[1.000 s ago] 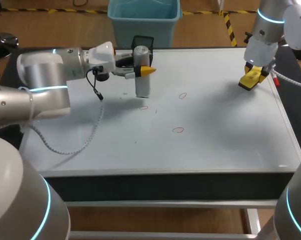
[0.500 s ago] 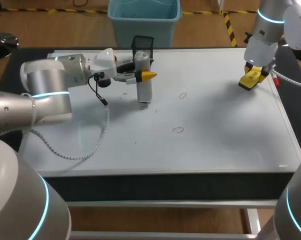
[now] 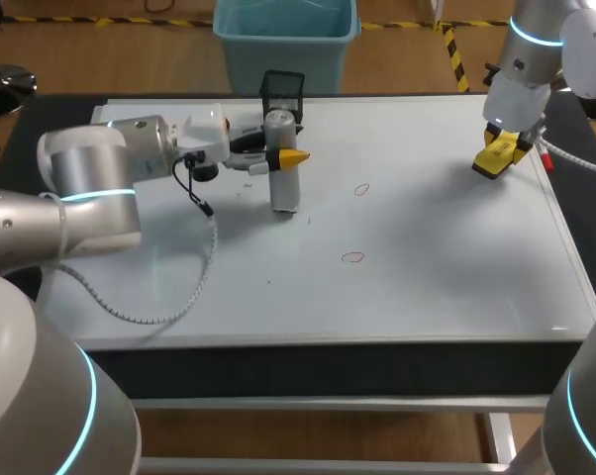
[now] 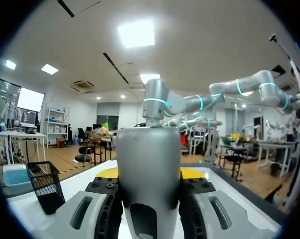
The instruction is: Pick up the inspection probe, press it on each red-marked spot on the whiteboard one by one, put down the probe, pick up the eraser, and wipe off all the red marks.
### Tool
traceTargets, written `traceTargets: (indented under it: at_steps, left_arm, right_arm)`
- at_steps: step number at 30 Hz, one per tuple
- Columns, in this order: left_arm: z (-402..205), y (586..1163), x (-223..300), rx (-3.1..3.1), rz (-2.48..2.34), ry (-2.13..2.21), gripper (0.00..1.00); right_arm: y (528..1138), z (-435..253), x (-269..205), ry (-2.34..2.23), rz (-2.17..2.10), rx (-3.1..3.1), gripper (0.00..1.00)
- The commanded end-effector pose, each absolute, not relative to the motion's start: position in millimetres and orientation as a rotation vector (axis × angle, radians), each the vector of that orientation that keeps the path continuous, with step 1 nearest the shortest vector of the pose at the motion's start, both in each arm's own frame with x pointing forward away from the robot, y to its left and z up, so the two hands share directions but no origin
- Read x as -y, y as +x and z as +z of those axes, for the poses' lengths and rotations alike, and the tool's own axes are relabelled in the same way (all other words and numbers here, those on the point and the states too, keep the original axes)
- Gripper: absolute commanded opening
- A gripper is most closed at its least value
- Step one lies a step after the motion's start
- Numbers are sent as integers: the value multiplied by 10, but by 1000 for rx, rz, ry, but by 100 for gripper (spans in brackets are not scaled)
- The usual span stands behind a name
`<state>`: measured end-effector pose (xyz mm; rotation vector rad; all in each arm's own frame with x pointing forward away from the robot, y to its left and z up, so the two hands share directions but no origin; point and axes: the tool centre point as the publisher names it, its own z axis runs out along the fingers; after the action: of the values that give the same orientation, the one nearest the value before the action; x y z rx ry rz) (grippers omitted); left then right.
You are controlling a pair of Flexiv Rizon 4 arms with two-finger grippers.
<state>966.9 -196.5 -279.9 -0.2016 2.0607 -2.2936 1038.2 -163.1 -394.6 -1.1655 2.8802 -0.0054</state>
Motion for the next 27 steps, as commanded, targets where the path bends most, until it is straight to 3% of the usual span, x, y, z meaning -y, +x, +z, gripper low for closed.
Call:
traceTargets:
  at_steps: [1,27]
  left_arm:
    - [-2833,9657,1967,-2050,-2299,-203,0]
    - [-2955,9627,1938,-2078,-2273,-224,0]
  right_arm:
    - [10381,-3939,1636,-1168,-9,-2881,0]
    - [10381,-3939,1636,-1168,-9,-2881,0]
